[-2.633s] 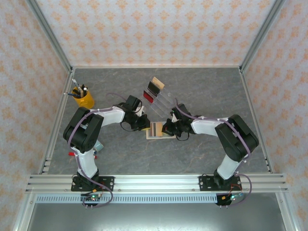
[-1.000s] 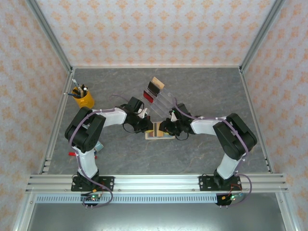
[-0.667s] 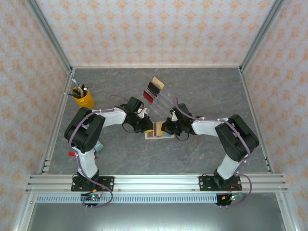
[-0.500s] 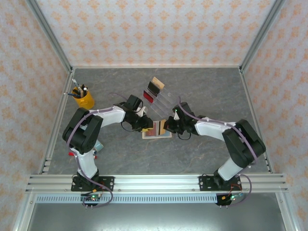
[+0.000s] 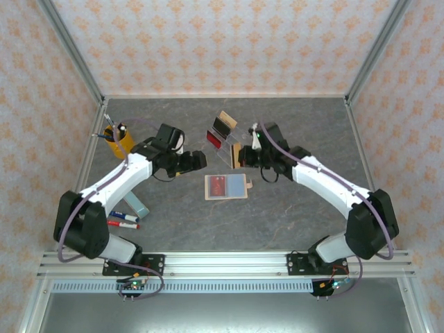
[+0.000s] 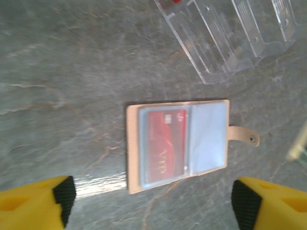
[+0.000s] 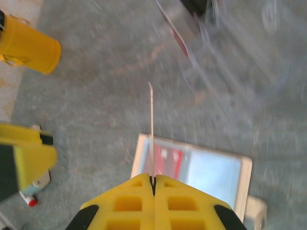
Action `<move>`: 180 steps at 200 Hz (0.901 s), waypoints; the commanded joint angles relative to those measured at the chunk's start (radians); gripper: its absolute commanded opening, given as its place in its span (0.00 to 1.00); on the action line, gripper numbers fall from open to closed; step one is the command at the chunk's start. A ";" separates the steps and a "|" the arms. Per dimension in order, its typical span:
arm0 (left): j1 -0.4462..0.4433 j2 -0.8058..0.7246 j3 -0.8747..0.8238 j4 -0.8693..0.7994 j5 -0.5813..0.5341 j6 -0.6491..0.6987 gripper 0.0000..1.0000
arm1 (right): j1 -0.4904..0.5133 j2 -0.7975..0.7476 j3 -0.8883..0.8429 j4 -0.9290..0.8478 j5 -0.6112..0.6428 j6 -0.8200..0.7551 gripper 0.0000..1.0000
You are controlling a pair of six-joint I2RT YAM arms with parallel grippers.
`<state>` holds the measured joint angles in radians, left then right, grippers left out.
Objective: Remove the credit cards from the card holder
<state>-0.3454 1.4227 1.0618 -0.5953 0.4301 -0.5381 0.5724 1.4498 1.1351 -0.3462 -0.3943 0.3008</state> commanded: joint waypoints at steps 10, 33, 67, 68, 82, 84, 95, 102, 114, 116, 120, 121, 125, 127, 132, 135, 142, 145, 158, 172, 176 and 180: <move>0.020 -0.089 -0.051 -0.136 -0.161 0.052 0.97 | -0.002 0.106 0.200 -0.100 0.135 -0.240 0.00; 0.025 -0.138 -0.057 -0.168 -0.210 0.035 1.00 | -0.002 0.207 0.365 -0.163 0.161 -0.358 0.00; 0.031 -0.165 -0.061 -0.196 -0.250 0.028 1.00 | -0.001 0.361 0.579 -0.237 0.192 -0.516 0.00; 0.031 -0.167 -0.061 -0.197 -0.251 0.028 1.00 | -0.002 0.365 0.582 -0.238 0.193 -0.521 0.00; 0.033 -0.172 -0.062 -0.202 -0.260 0.029 1.00 | -0.002 0.419 0.648 -0.254 0.205 -0.583 0.00; 0.033 -0.172 -0.063 -0.202 -0.260 0.031 1.00 | -0.002 0.427 0.656 -0.255 0.210 -0.591 0.00; 0.032 -0.174 -0.066 -0.199 -0.262 0.031 1.00 | -0.002 0.466 0.698 -0.257 0.239 -0.624 0.00; 0.032 -0.173 -0.065 -0.198 -0.262 0.032 1.00 | -0.005 0.493 0.725 -0.261 0.247 -0.642 0.00; 0.032 -0.171 -0.065 -0.194 -0.259 0.035 1.00 | -0.014 0.539 0.778 -0.272 0.254 -0.663 0.00; 0.032 -0.171 -0.066 -0.193 -0.259 0.036 1.00 | -0.015 0.545 0.786 -0.274 0.256 -0.665 0.00; 0.033 -0.169 -0.065 -0.192 -0.259 0.035 1.00 | -0.019 0.562 0.804 -0.277 0.257 -0.668 0.00; 0.033 -0.169 -0.065 -0.192 -0.258 0.035 1.00 | -0.020 0.565 0.808 -0.279 0.257 -0.669 0.00; 0.033 -0.167 -0.064 -0.191 -0.258 0.035 1.00 | -0.023 0.581 0.825 -0.285 0.254 -0.674 0.00; 0.032 -0.167 -0.063 -0.190 -0.258 0.035 1.00 | -0.026 0.589 0.834 -0.287 0.254 -0.677 0.00; 0.032 -0.164 -0.065 -0.190 -0.258 0.036 1.00 | -0.031 0.608 0.855 -0.292 0.252 -0.682 0.00; 0.032 -0.162 -0.064 -0.188 -0.257 0.035 1.00 | -0.034 0.620 0.869 -0.296 0.250 -0.683 0.00; 0.032 -0.160 -0.063 -0.189 -0.257 0.035 1.00 | -0.042 0.645 0.898 -0.307 0.241 -0.687 0.00; 0.032 -0.159 -0.062 -0.187 -0.256 0.036 1.00 | -0.045 0.655 0.911 -0.312 0.237 -0.689 0.00; 0.032 -0.153 -0.064 -0.183 -0.250 0.037 1.00 | -0.055 0.694 0.952 -0.328 0.233 -0.699 0.00; 0.032 -0.146 -0.066 -0.177 -0.229 0.039 1.00 | -0.060 0.721 0.977 -0.347 0.232 -0.719 0.00; 0.033 -0.145 -0.067 -0.173 -0.215 0.039 1.00 | -0.060 0.728 0.981 -0.351 0.231 -0.725 0.00; 0.034 -0.145 -0.068 -0.167 -0.200 0.039 1.00 | -0.061 0.733 0.984 -0.353 0.225 -0.731 0.00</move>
<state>-0.3244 1.2675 1.0058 -0.7597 0.2054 -0.5140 0.5224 2.1525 2.0647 -0.6350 -0.1795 -0.3714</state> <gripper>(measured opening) 0.998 0.049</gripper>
